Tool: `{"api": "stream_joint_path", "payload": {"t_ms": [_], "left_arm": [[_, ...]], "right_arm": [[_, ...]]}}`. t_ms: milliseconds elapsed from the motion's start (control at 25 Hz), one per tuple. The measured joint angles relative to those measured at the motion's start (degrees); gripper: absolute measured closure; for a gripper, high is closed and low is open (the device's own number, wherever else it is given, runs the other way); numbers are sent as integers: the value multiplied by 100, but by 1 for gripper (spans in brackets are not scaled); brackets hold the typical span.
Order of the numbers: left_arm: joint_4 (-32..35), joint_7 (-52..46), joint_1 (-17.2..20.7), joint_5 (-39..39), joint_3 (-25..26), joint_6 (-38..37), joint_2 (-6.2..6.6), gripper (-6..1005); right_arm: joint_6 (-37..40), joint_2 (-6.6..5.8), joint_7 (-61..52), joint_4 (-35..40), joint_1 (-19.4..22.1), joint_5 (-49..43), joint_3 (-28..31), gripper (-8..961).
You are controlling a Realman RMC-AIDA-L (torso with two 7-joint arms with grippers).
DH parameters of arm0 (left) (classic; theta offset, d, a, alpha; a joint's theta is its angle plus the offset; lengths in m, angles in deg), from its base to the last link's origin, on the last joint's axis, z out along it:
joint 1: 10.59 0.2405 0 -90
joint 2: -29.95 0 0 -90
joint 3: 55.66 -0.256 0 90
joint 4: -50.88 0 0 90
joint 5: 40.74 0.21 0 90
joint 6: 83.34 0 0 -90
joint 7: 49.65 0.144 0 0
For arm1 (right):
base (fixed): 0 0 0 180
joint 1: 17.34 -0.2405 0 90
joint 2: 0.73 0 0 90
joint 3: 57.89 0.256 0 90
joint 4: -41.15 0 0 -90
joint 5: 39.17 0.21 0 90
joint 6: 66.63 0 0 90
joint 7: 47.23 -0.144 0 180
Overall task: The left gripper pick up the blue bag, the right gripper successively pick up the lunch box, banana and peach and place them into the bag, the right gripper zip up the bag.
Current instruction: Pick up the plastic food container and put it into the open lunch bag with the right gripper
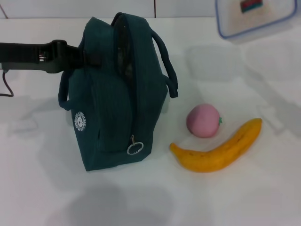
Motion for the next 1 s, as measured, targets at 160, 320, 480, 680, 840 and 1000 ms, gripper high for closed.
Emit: {"api": "stream_joint_path", "payload": {"t_ms": [160,320,480,680,840,1000], "left_arm": [[0,-12,-30,-25,-1,0,-18,965],[-1,-10,-51,-50,24,1,-67,965],[-1,5,-129,-67,28,7,-136,965],[0,15,-189,-230,19,9,-198,965],[-1,32,-190,-354,15,9,-213,964],[-1,44,-141,-372,40,18,-213,964]], "right_arm": [[111,42,-298,106,-434,-27,-48,860],[137,51,-447,116,-973,16,-305,860],[77,51,-531,124,-1356,32,-576,859],[-246,50,-566,131,-1662,46,-1023,856],[-471,50,-567,136,-1703,63,-1361,854],[-730,50,-511,139,-1488,64,-1620,852]]}}
